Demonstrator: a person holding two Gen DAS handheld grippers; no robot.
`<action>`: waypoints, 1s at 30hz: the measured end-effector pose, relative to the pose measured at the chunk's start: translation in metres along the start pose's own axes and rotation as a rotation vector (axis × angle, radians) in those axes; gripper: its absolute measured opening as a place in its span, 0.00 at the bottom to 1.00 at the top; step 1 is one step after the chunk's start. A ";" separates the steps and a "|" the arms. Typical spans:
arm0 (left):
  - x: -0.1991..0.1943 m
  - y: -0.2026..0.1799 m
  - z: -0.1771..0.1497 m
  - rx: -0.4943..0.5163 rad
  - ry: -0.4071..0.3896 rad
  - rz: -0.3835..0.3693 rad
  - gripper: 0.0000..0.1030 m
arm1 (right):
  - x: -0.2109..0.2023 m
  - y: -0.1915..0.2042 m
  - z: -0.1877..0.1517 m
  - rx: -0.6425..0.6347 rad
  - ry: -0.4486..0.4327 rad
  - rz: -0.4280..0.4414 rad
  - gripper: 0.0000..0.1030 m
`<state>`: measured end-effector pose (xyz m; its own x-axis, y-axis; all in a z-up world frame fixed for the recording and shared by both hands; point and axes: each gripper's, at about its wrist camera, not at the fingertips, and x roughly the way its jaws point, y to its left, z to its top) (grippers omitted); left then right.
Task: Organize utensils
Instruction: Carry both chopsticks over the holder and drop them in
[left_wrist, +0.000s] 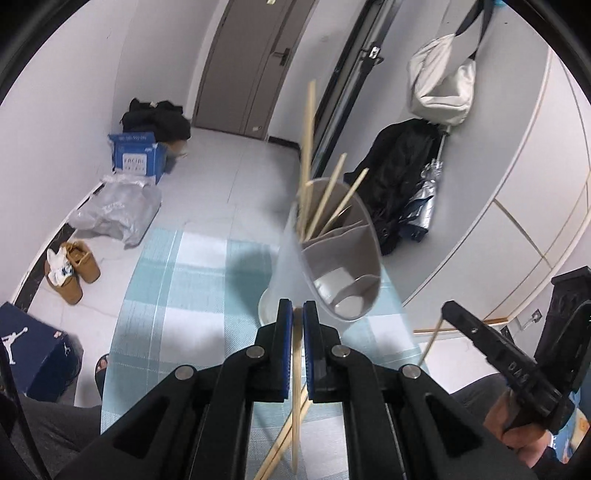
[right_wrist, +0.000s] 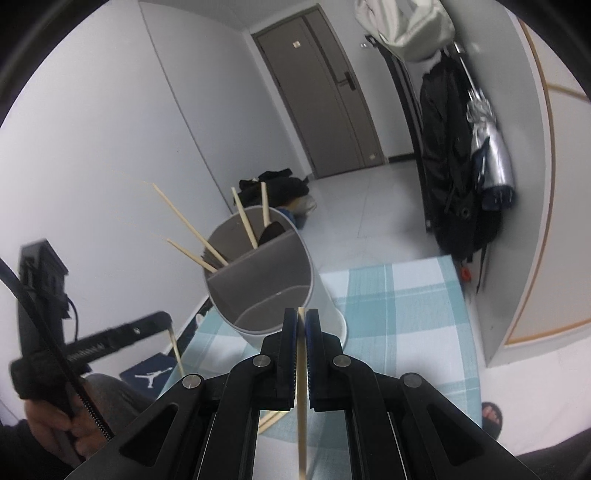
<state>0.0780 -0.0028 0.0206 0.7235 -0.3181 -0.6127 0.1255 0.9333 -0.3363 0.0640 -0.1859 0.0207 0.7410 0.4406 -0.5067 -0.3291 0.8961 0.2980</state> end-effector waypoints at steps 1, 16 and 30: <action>-0.002 0.000 0.000 0.006 -0.003 -0.003 0.02 | -0.002 0.004 0.000 -0.014 -0.008 -0.006 0.04; -0.046 -0.017 0.026 0.034 -0.099 -0.049 0.02 | -0.001 0.012 -0.001 -0.054 -0.012 -0.014 0.03; -0.063 -0.014 0.109 -0.004 -0.273 -0.105 0.02 | -0.022 0.014 0.080 -0.016 -0.145 0.050 0.04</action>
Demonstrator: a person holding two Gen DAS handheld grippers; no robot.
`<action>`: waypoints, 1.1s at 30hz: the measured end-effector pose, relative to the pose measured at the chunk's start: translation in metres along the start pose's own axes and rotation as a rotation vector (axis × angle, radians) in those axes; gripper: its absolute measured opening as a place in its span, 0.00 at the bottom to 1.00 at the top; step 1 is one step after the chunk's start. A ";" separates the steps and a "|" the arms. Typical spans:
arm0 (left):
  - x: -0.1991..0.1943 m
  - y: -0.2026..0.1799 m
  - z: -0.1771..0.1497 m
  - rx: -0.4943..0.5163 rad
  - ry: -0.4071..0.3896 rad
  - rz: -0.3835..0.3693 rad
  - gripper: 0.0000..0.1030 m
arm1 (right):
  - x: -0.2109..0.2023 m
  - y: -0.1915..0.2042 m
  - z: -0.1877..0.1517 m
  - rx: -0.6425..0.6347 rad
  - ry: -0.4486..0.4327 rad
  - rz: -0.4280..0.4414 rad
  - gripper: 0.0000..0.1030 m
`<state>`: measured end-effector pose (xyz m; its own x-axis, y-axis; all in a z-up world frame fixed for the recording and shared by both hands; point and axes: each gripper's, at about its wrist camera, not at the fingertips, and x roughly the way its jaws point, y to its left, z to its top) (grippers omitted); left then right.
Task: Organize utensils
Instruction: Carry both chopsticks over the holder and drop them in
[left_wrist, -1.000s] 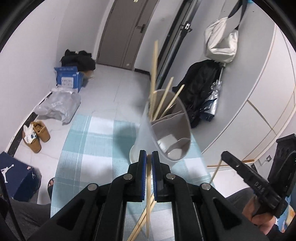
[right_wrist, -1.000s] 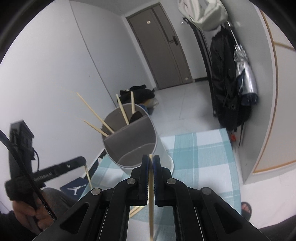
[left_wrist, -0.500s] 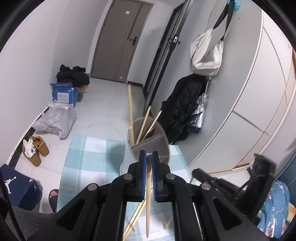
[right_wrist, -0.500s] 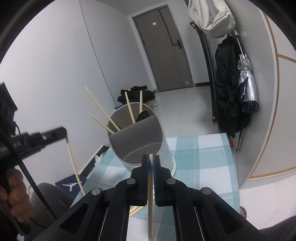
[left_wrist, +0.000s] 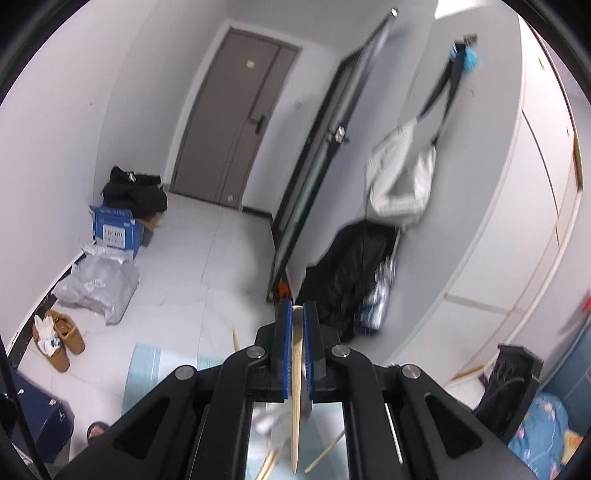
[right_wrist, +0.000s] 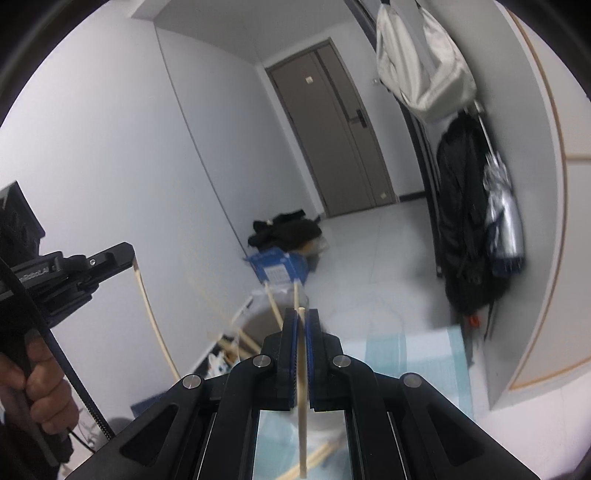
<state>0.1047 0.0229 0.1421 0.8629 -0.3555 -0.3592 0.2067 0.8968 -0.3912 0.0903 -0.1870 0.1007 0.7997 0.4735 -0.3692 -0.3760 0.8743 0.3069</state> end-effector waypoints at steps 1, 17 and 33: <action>0.001 0.001 0.005 -0.002 -0.018 0.005 0.02 | 0.002 0.001 0.012 -0.004 -0.010 0.010 0.04; 0.043 0.009 0.008 0.118 -0.127 0.077 0.02 | 0.073 0.019 0.094 -0.031 -0.096 0.102 0.04; 0.055 0.010 -0.010 0.190 -0.077 0.065 0.02 | 0.087 0.028 0.076 -0.112 -0.155 0.099 0.04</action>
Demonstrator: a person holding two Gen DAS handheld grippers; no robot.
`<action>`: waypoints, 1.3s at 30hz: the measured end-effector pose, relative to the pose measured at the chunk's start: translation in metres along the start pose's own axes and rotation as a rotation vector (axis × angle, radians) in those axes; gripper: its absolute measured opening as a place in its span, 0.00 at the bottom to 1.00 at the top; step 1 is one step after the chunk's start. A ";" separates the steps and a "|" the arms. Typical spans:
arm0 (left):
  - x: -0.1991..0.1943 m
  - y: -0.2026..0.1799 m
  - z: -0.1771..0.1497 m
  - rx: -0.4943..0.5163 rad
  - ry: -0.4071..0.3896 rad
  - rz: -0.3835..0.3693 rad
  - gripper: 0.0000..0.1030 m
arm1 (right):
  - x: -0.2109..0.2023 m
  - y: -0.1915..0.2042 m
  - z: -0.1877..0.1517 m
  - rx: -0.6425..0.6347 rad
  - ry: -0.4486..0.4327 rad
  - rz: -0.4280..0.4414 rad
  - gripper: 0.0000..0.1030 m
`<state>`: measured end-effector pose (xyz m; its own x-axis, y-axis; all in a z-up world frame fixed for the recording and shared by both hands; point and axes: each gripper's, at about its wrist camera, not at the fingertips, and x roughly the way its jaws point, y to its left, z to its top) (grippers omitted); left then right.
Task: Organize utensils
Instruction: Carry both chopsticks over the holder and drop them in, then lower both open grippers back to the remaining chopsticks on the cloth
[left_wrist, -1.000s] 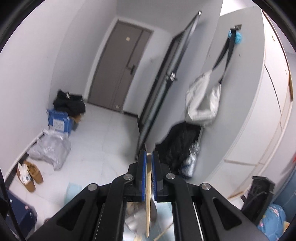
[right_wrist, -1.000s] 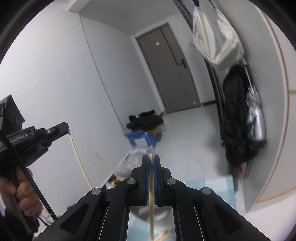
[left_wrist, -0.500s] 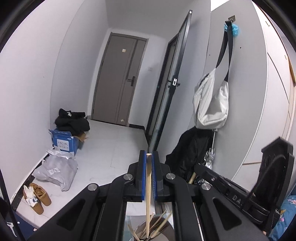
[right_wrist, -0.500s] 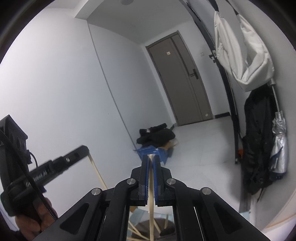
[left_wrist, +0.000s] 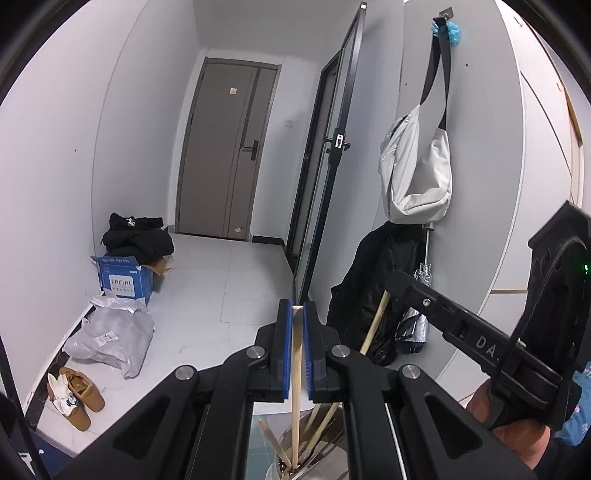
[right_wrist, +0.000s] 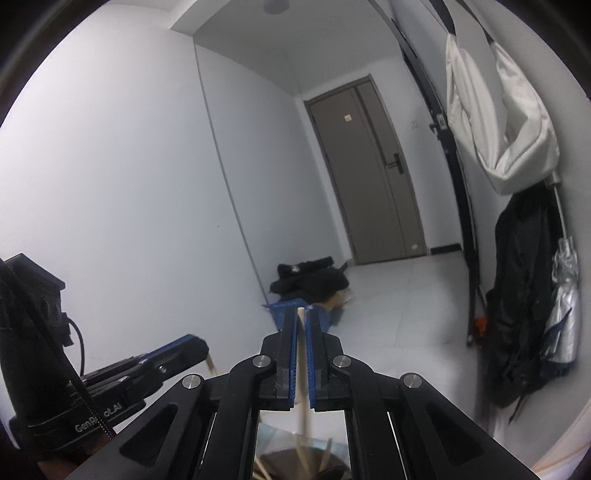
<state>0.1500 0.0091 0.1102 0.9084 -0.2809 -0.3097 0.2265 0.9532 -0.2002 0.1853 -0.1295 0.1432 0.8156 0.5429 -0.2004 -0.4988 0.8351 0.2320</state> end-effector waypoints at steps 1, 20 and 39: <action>0.000 -0.001 -0.001 0.003 0.004 -0.002 0.02 | 0.000 0.001 0.000 -0.001 0.000 0.001 0.04; 0.004 -0.004 -0.044 -0.009 0.178 -0.061 0.02 | 0.007 0.012 -0.091 -0.145 0.270 0.042 0.04; -0.037 0.010 -0.056 -0.097 0.183 0.038 0.59 | -0.059 -0.006 -0.110 0.003 0.268 -0.074 0.44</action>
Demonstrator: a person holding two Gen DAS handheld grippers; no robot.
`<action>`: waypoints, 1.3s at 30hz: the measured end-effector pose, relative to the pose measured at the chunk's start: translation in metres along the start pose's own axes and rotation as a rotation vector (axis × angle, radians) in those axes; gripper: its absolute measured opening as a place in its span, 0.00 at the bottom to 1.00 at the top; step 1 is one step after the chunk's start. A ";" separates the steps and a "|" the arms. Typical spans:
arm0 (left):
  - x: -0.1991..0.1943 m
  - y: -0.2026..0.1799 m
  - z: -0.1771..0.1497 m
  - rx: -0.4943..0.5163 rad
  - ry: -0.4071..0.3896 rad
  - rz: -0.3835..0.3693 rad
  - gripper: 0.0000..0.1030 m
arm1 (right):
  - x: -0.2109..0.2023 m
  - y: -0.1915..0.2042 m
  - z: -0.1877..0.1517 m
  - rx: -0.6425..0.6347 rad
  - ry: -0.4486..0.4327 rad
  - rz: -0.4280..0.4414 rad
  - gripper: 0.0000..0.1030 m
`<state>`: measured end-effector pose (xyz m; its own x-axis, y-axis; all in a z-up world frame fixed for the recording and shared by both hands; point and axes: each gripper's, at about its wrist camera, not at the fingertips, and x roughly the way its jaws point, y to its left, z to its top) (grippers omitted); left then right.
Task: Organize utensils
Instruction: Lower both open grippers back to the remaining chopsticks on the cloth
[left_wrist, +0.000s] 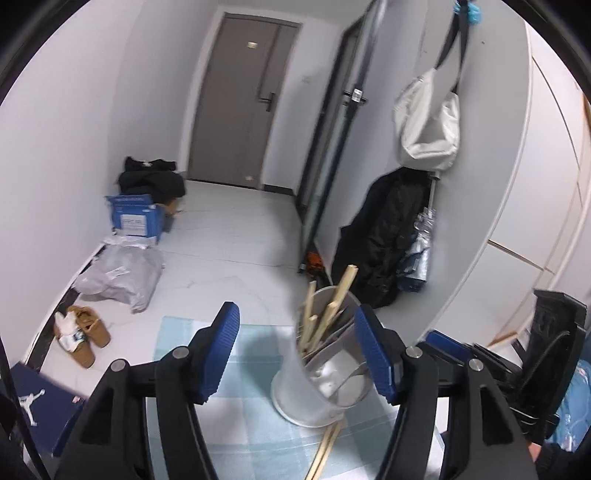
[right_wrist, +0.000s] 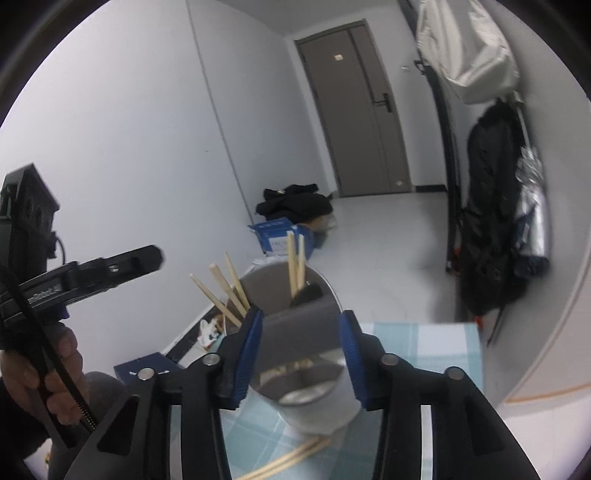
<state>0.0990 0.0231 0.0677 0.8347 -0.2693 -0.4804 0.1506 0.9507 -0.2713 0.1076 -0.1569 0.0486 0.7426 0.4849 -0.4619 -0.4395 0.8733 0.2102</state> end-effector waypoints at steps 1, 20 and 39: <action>-0.001 0.002 -0.003 -0.010 0.004 0.008 0.60 | -0.003 0.000 -0.003 0.012 0.004 -0.008 0.47; 0.009 0.021 -0.076 -0.068 0.100 0.184 0.97 | -0.001 0.023 -0.080 -0.003 0.258 -0.099 0.72; 0.023 0.055 -0.094 -0.189 0.184 0.196 0.97 | 0.083 0.019 -0.134 0.136 0.551 -0.364 0.65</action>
<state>0.0764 0.0552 -0.0367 0.7260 -0.1238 -0.6765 -0.1186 0.9464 -0.3005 0.0930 -0.1067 -0.1012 0.4494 0.0953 -0.8882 -0.1152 0.9922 0.0482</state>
